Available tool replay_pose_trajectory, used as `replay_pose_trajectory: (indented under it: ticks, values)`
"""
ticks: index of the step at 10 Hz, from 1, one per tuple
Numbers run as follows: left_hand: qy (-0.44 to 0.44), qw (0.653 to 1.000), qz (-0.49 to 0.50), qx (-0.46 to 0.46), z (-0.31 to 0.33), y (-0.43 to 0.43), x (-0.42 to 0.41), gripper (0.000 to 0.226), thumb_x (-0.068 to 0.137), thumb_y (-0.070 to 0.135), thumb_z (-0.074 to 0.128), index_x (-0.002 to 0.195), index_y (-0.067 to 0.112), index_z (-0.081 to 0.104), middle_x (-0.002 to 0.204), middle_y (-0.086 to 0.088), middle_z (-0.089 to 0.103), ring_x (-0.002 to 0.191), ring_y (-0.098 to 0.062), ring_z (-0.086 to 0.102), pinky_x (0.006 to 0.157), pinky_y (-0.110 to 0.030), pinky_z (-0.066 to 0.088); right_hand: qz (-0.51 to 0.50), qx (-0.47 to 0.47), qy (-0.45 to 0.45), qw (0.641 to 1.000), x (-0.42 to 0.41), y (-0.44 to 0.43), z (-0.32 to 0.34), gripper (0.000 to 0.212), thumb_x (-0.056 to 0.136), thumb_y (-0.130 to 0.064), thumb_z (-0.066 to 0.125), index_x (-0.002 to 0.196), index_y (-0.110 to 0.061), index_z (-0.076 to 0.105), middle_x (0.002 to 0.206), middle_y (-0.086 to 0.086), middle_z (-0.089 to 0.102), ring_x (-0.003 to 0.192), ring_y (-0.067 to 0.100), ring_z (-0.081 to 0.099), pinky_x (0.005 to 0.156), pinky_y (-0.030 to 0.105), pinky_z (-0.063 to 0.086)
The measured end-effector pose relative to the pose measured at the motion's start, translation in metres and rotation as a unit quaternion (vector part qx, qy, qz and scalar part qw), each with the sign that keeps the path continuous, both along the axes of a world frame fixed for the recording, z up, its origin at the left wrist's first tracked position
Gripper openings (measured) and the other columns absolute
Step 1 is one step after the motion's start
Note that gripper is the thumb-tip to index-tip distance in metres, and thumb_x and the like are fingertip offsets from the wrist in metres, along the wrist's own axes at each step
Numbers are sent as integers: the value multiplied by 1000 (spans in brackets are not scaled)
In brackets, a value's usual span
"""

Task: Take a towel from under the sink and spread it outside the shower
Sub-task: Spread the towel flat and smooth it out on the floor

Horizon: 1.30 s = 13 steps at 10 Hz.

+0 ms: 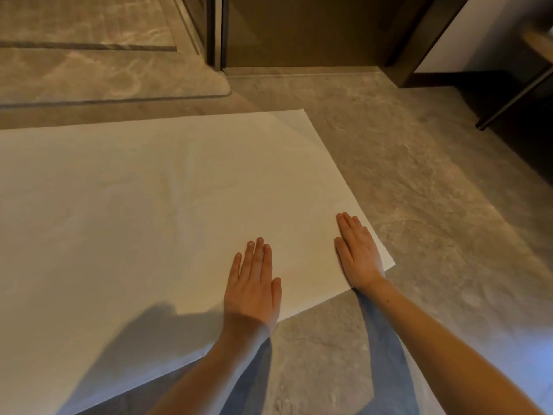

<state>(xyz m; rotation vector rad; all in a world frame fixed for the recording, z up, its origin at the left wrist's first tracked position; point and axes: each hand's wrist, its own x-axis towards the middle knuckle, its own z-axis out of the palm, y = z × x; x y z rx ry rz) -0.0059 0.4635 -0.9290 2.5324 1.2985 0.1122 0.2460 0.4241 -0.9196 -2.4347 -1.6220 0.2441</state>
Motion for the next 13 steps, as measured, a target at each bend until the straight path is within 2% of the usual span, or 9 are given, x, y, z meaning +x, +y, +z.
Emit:
replay_pose_trajectory:
  ticks: [1, 2, 3, 4, 5, 7, 9, 12, 13]
  values:
    - [31, 999, -5, -16, 1, 0, 0, 68, 92, 40, -8, 151, 5, -7, 160, -12, -10, 148, -28, -8, 120, -44, -5, 0, 1, -1, 1000, 3, 0, 2, 53, 104, -37, 29, 154, -20, 22, 161, 0, 20, 149, 16, 12, 120, 32, 9]
    - [61, 998, -5, -18, 3, 3, 2, 65, 96, 41, -1, 151, 7, -11, 161, -10, -13, 148, -27, -11, 118, -42, -10, 5, 33, 40, 999, -14, 13, 8, 51, 103, -37, 37, 151, -23, 31, 159, -4, 27, 146, 7, 15, 116, 24, 12]
    - [25, 1000, -1, -11, 14, 14, 3, 59, 100, 36, 27, 152, 9, 22, 160, -10, 19, 147, -26, 19, 118, -41, 16, 67, 72, 99, 990, -54, 40, 18, 45, 102, -30, 44, 145, -20, 43, 153, -2, 38, 143, 5, 21, 116, 23, 19]
    - [-83, 995, 17, 46, 27, 33, -5, 35, 90, 20, 54, 120, 6, 64, 125, -12, 64, 113, -29, 61, 94, -38, 48, 125, 100, 125, 979, -95, 66, 27, 42, 101, -20, 49, 141, -12, 48, 148, 6, 46, 142, 18, 32, 113, 24, 23]
    - [-94, 992, 45, 75, 32, 59, -19, 36, 76, 11, 73, 111, 1, 68, 114, -16, 69, 103, -33, 66, 88, -43, 52, 148, 93, 128, 976, -125, 84, 29, 40, 100, -16, 49, 140, -10, 50, 146, 8, 47, 142, 23, 34, 115, 24, 21]
    - [-60, 991, 102, 63, 13, 81, -60, 52, 95, 26, 44, 144, 10, 44, 152, -11, 39, 143, -32, 31, 117, -50, 22, 179, 43, 42, 982, -156, 99, 12, 51, 103, -29, 37, 152, -18, 29, 158, 3, 28, 149, 21, 15, 122, 37, 8]
    - [-32, 992, 98, 71, -12, 84, -67, 57, 100, 40, 25, 153, 18, 25, 161, -3, 19, 149, -24, 11, 118, -47, 16, 194, 6, -25, 981, -154, 100, -14, 55, 103, -43, 23, 154, -25, 19, 161, -3, 17, 150, 16, 5, 122, 36, 3]
    - [40, 995, 83, -31, 20, 89, -69, 56, 101, 37, 28, 153, 18, 23, 161, -5, 18, 148, -25, 13, 119, -44, 12, 199, -59, 1, 978, -159, 105, 11, 55, 103, -39, 30, 153, -20, 24, 160, 3, 22, 149, 24, 12, 121, 42, 10]
    - [53, 989, 103, -86, 68, 103, -79, 47, 100, 31, 34, 144, 17, 41, 147, -8, 46, 135, -27, 39, 109, -38, 30, 201, -102, 41, 973, -163, 114, 56, 51, 103, -30, 38, 151, -13, 31, 154, 10, 36, 143, 29, 30, 116, 41, 23]
